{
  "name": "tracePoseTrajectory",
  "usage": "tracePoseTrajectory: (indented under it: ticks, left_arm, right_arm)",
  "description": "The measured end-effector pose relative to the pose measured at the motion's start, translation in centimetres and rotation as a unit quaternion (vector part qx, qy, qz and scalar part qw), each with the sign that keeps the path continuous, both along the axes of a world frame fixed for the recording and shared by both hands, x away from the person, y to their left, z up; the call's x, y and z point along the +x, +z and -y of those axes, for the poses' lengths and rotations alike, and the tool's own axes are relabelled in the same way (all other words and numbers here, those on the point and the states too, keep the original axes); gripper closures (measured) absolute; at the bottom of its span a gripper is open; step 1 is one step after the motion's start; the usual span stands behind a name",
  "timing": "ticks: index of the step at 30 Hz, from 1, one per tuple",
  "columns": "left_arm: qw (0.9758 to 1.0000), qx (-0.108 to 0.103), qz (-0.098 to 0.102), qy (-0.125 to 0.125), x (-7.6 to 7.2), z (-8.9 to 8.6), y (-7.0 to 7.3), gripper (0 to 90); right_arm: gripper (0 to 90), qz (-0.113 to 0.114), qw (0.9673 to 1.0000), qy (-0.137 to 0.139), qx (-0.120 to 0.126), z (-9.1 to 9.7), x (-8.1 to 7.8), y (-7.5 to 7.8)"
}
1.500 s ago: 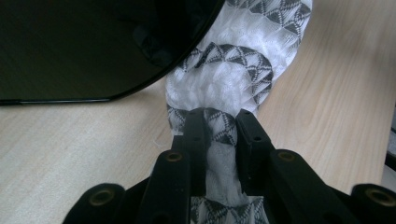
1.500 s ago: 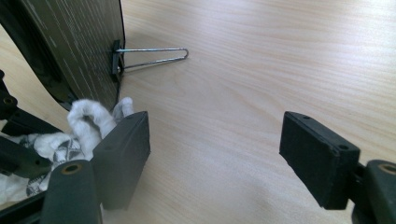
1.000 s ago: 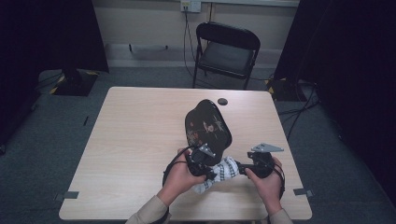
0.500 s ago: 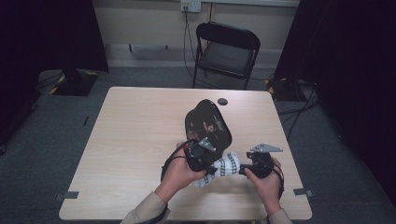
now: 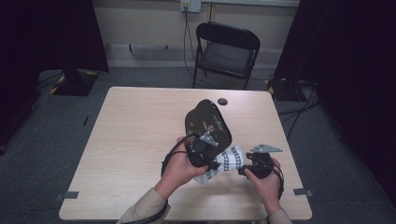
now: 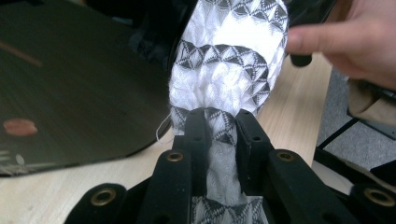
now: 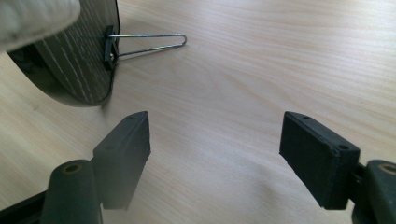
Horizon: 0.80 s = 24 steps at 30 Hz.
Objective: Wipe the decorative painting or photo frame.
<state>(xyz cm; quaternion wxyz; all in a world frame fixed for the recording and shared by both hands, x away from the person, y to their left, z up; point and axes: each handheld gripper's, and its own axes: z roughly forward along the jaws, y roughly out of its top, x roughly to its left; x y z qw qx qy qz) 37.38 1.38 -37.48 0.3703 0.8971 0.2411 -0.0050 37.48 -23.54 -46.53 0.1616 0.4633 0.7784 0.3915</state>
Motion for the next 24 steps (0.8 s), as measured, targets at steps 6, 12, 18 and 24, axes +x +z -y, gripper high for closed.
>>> tracePoseTrajectory:
  ticks: [6, 12, 18, 24]
  left_arm:
    - [0.9999, 0.004, 0.011, -0.008, 0.2, 0.4, 1.6, 77.1]
    - [0.9998, 0.002, 0.019, -0.008, 0.2, 0.4, 3.1, 77.1]
    - [0.9997, -0.003, 0.021, -0.012, 0.2, 0.3, 3.9, 77.1]
    - [0.9996, -0.002, 0.024, -0.012, 0.2, 0.5, 4.6, 77.1]
  right_arm:
    - [24.3, 0.000, 1.0000, 0.005, -0.002, -0.2, 0.0, 0.0]
    - [24.3, 0.003, 1.0000, 0.007, -0.003, -0.4, -0.1, 0.1]
    - [24.3, 0.004, 1.0000, 0.008, -0.002, -0.4, -0.1, 0.2]
    - [24.3, 0.003, 1.0000, 0.007, 0.000, -0.4, -0.1, 0.2]
